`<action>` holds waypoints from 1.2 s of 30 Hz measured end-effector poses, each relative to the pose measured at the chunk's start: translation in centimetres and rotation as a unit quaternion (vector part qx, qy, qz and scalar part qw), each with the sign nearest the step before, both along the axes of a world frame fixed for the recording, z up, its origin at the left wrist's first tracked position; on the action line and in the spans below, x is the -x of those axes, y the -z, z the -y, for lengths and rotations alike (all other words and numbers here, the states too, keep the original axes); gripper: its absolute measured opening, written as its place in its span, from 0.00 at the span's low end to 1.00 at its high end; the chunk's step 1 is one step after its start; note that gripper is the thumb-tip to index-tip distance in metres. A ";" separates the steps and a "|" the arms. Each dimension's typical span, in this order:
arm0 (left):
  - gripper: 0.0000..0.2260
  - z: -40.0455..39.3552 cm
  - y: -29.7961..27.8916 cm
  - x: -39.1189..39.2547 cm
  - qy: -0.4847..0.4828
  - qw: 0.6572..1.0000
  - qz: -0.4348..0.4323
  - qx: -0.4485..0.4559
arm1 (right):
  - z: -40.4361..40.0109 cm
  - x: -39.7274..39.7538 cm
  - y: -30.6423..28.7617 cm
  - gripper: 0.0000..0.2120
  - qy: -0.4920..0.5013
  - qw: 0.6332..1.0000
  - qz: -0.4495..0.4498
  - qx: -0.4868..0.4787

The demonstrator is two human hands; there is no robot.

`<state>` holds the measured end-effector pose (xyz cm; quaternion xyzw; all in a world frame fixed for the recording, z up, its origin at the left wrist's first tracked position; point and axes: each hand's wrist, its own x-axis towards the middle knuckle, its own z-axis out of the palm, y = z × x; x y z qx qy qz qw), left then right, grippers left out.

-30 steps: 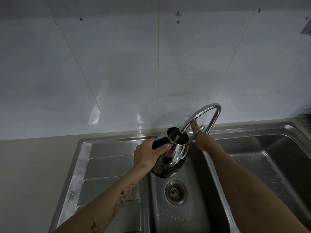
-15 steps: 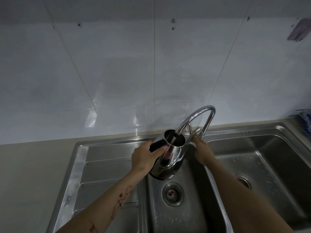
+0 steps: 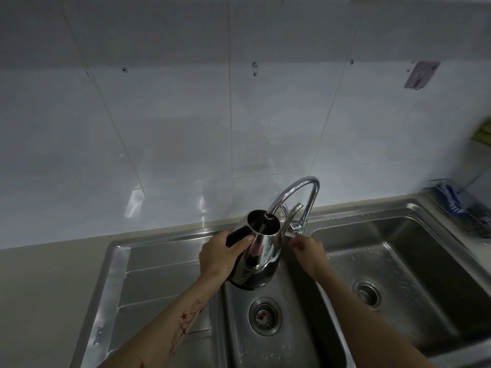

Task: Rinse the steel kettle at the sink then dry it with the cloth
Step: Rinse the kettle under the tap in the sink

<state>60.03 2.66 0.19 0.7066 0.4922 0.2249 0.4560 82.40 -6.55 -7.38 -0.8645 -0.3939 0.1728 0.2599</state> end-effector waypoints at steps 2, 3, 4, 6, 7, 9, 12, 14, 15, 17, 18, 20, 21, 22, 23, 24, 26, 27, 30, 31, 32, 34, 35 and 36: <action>0.19 0.0 -0.2 -0.1 -0.002 1.000 -0.008 -0.004 | 0.3 0.1 0.0 0.10 0.006 1.000 -0.004 -0.002; 0.18 0.0 -0.3 -0.2 -0.003 1.000 -0.013 -0.007 | 0.4 0.1 0.0 0.10 0.008 1.000 -0.005 -0.003; 0.17 0.0 -0.3 -0.2 -0.003 1.000 -0.018 -0.011 | 0.4 0.1 0.0 0.10 0.010 1.000 -0.007 -0.003; 0.16 0.0 -0.2 -0.3 0.001 1.000 -0.023 -0.015 | 0.5 0.2 -0.2 0.10 0.011 1.000 -0.006 -0.004; 0.16 0.0 -0.3 -0.3 0.003 1.000 -0.025 -0.015 | 0.5 0.2 -0.3 0.09 0.012 1.000 -0.007 -0.005; 0.17 0.0 -0.2 -0.4 0.003 1.000 -0.025 -0.013 | 0.5 0.2 -0.5 0.09 0.012 1.000 -0.011 -0.004; 0.18 0.0 0.0 -0.4 0.000 1.000 -0.027 -0.010 | 0.5 0.2 -0.8 0.10 0.012 1.000 -0.016 -0.002; 0.18 0.0 0.1 -0.4 -0.001 1.000 -0.029 -0.012 | 0.4 0.2 -0.9 0.10 0.013 1.000 -0.015 -0.004; 0.18 0.0 0.1 -0.3 -0.002 0.999 -0.029 -0.014 | 0.4 0.2 -1.0 0.10 0.014 1.000 -0.015 -0.004; 0.18 0.0 0.1 -0.4 -0.005 1.000 -0.027 -0.015 | 0.4 0.2 -1.0 0.10 0.012 1.000 -0.017 -0.001; 0.18 0.0 0.1 -0.4 -0.006 1.000 -0.025 -0.015 | 0.4 0.2 -1.0 0.10 0.012 1.000 -0.018 0.000; 0.18 -0.1 0.1 -0.4 -0.008 1.000 -0.022 -0.014 | 0.4 0.2 -1.1 0.10 0.011 1.000 -0.020 0.000; 0.18 -0.1 0.1 -0.4 -0.008 1.000 -0.022 -0.014 | 0.4 0.2 -1.1 0.10 0.011 1.000 -0.020 0.000; 0.18 -0.1 0.1 -0.5 -0.008 1.000 -0.022 -0.014 | 0.3 0.2 -1.1 0.10 0.012 1.000 -0.021 -0.001; 0.18 -0.1 0.1 -0.5 -0.007 1.000 -0.023 -0.016 | 0.3 0.2 -1.1 0.10 0.011 1.000 -0.021 -0.002; 0.17 0.0 0.1 -0.5 -0.007 1.000 -0.024 -0.018 | 0.3 0.2 -1.1 0.10 0.011 1.000 -0.021 -0.001; 0.17 0.0 0.0 -0.6 -0.007 1.000 -0.022 -0.020 | 0.3 0.2 -1.0 0.10 0.010 1.000 -0.022 0.000; 0.17 0.0 0.0 -0.7 -0.007 1.000 -0.020 -0.020 | 0.3 0.1 -0.9 0.10 0.010 1.000 -0.023 0.001; 0.17 0.0 -0.1 -0.7 -0.008 1.000 -0.020 -0.020 | 0.2 0.1 -1.0 0.10 0.010 1.000 -0.021 0.000; 0.18 0.0 0.0 -0.7 -0.009 1.000 -0.018 -0.021 | 0.1 0.0 -1.0 0.10 0.011 1.000 -0.019 -0.001; 0.18 0.1 0.0 -0.7 -0.009 1.000 -0.018 -0.021 | 0.0 0.0 -1.0 0.10 0.012 1.000 -0.017 0.000; 0.18 0.1 0.0 -0.7 -0.008 1.000 -0.019 -0.020 | -0.1 0.0 -1.1 0.10 0.011 1.000 -0.016 0.000; 0.18 0.1 0.0 -0.7 -0.007 1.000 -0.019 -0.020 | -0.1 -0.1 -1.1 0.10 0.009 1.000 -0.016 0.000; 0.19 0.1 0.1 -0.7 -0.006 1.000 -0.020 -0.020 | -0.1 -0.2 -1.1 0.10 0.006 1.000 -0.016 0.000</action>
